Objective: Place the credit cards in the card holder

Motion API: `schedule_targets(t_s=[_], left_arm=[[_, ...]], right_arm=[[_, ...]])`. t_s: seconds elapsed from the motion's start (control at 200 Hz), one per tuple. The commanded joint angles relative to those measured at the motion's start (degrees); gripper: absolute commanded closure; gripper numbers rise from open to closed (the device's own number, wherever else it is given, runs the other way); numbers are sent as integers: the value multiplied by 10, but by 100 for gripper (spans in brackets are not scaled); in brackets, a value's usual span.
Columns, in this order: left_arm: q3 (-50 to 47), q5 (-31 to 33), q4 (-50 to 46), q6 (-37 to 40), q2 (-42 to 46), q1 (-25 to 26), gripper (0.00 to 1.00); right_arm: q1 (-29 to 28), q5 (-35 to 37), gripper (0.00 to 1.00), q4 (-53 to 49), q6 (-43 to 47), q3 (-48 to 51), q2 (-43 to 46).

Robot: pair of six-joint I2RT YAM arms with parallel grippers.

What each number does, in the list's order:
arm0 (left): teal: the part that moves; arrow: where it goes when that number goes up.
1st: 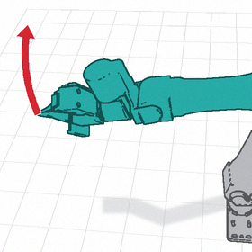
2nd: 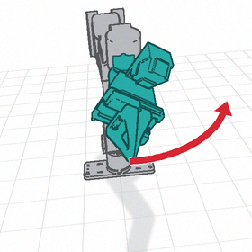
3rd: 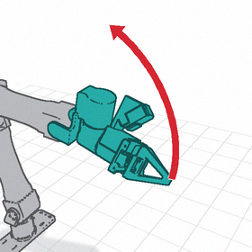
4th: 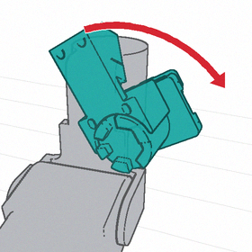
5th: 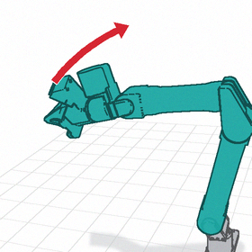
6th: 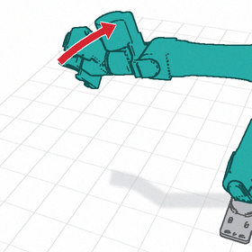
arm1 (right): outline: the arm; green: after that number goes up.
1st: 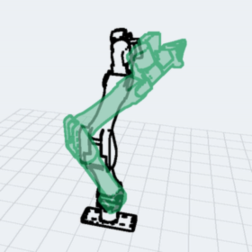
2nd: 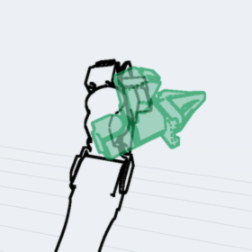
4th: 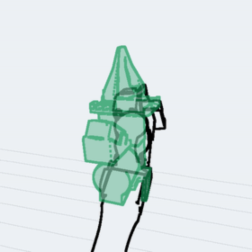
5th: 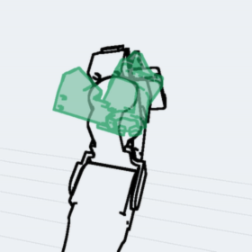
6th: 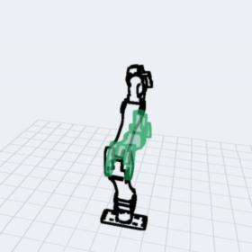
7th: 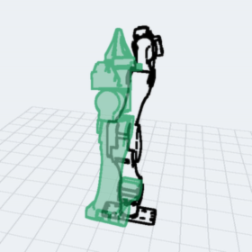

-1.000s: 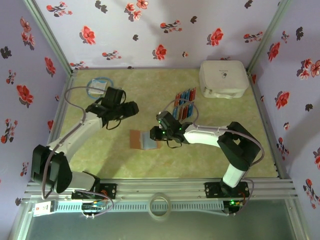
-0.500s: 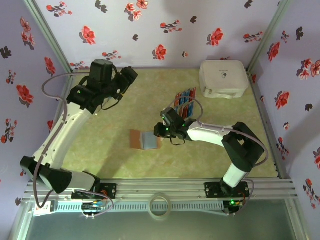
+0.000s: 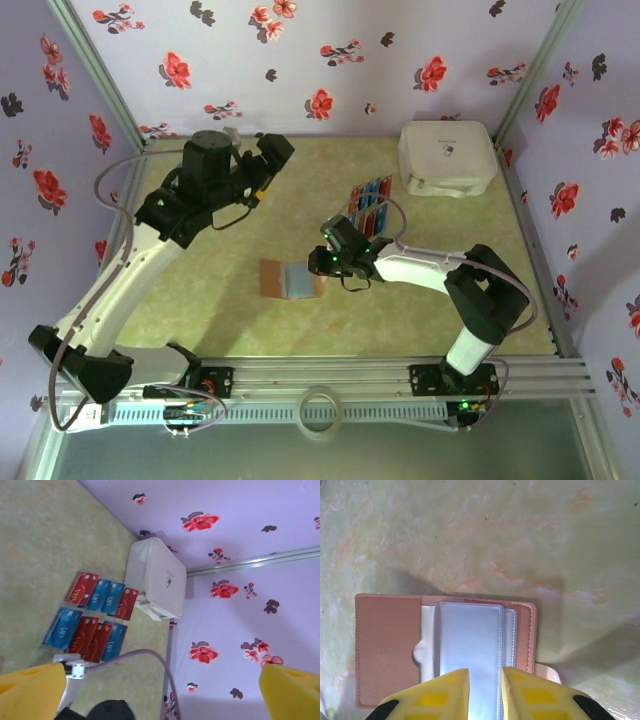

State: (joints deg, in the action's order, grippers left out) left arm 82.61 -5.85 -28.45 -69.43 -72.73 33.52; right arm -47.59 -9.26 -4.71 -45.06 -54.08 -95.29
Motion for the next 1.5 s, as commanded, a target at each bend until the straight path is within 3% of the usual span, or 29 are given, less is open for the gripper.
schedule_targets(t_s=[0.0,0.17,0.375,0.62,0.865,1.02,1.25,1.495], left_arm=[[-102,-17,66,20,26,-20,0],[-231,-15,134,53,84,-28,0],[-310,15,76,127,100,-58,1],[-371,38,39,227,64,-63,26],[-391,54,31,256,54,-43,65],[-382,54,39,257,50,-15,73],[-393,58,77,263,-4,13,97],[-406,58,114,279,-64,30,99]], right_arm=[[1,-1,77,7,-7,14,31],[-2,-8,76,30,-12,31,39],[-12,-15,76,44,-9,27,28],[-21,-15,76,37,9,5,2],[-29,-8,76,16,30,-26,-33],[-29,3,76,9,37,-33,-43],[-29,11,76,-2,49,-50,-62],[-29,16,76,-11,57,-72,-86]])
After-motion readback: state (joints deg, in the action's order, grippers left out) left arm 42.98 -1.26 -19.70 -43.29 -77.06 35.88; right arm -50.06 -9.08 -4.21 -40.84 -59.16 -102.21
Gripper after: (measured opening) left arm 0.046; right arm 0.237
